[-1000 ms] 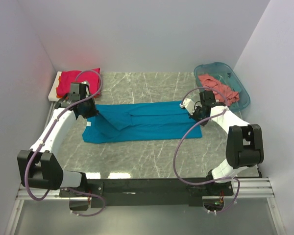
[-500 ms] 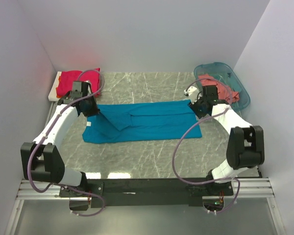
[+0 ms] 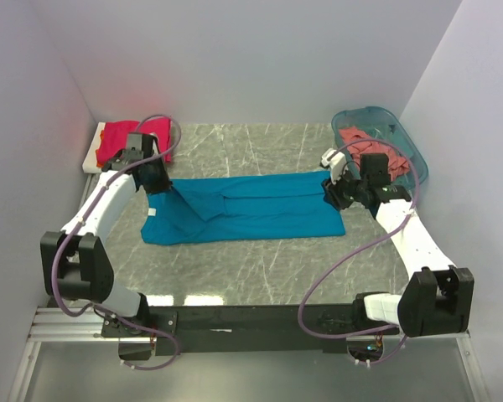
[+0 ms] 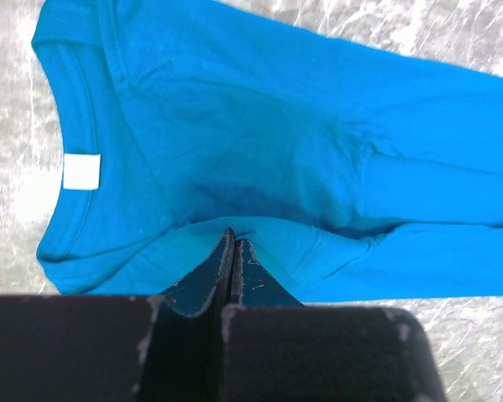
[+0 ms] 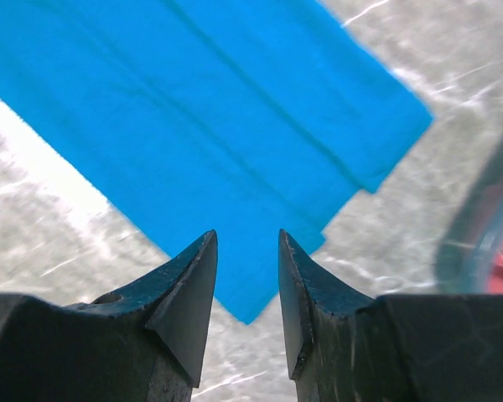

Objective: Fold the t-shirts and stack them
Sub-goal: Fold the tshirt

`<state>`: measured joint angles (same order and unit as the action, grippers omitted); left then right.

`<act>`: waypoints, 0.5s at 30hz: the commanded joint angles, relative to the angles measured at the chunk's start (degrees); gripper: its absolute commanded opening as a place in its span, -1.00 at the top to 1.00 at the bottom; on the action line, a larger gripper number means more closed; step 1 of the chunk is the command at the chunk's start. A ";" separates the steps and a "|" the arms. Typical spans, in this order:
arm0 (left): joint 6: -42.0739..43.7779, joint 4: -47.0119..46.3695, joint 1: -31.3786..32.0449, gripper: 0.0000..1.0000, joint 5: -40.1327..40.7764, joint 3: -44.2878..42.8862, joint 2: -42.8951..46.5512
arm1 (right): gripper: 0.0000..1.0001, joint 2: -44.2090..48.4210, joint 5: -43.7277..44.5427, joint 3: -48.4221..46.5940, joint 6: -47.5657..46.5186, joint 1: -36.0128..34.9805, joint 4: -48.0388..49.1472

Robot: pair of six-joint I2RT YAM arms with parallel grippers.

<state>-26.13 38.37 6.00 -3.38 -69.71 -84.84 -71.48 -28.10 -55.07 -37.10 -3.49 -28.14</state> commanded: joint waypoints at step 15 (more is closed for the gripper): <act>5.12 0.57 0.77 0.99 -2.42 -9.74 -7.18 | 0.15 0.82 -5.48 2.69 -0.87 0.23 -1.74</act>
<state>-22.98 38.89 6.44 -5.15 -77.14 -91.83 -71.40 -32.10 -52.88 -37.19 -3.49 -29.69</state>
